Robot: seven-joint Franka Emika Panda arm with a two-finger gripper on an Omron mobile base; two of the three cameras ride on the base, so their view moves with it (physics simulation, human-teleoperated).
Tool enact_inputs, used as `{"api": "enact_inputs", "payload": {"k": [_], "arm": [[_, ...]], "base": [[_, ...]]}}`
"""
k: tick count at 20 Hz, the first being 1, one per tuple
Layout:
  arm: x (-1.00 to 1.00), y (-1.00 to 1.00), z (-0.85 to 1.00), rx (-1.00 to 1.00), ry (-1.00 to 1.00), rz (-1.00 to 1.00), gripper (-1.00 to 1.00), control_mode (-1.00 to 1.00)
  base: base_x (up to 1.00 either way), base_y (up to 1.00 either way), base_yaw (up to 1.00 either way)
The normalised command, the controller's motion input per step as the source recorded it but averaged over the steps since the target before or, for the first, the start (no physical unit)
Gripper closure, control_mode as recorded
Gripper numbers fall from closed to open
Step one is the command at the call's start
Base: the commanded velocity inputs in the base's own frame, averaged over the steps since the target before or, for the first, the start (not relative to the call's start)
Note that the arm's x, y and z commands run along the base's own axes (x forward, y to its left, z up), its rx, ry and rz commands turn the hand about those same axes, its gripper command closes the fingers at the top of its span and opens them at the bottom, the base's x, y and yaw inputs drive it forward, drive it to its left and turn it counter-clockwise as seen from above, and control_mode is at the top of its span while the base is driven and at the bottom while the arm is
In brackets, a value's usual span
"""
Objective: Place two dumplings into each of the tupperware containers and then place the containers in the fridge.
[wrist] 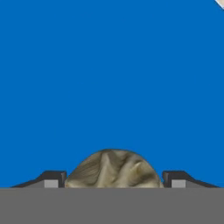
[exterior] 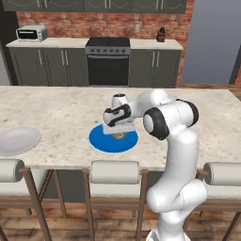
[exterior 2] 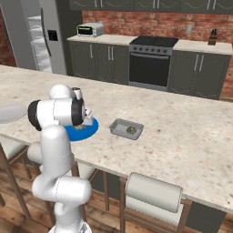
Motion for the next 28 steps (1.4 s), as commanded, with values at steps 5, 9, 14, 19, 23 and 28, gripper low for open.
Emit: {"api": "enact_inputs", "payload": {"k": [5, 9, 14, 19, 23, 28], "arm": [[-0.65, -0.11, 0.13, 0.16, -0.16, -0.33, 1.00, -1.00], [-0.56, -0.49, 0.61, 0.15, -0.38, -0.34, 1.00, -1.00], [-0.16, -0.98, 0.52, 0.04, -0.28, -0.20, 1.00, -1.00], [0.07, -1.00, 0.80, 0.00, -0.03, -0.11, 1.00, -1.00], [0.37, -1.00, 0.71, 0.00, 0.00, -0.08, 1.00, -1.00], [0.43, -0.61, -0.06, -0.05, 0.05, -0.02, 1.00, -1.00]], "base": [[0.00, 0.00, 0.00], [0.00, 0.00, 0.00], [0.00, 0.00, 0.00], [0.00, 0.00, 0.00], [0.00, 0.00, 0.00], [0.00, 0.00, 0.00]]}}
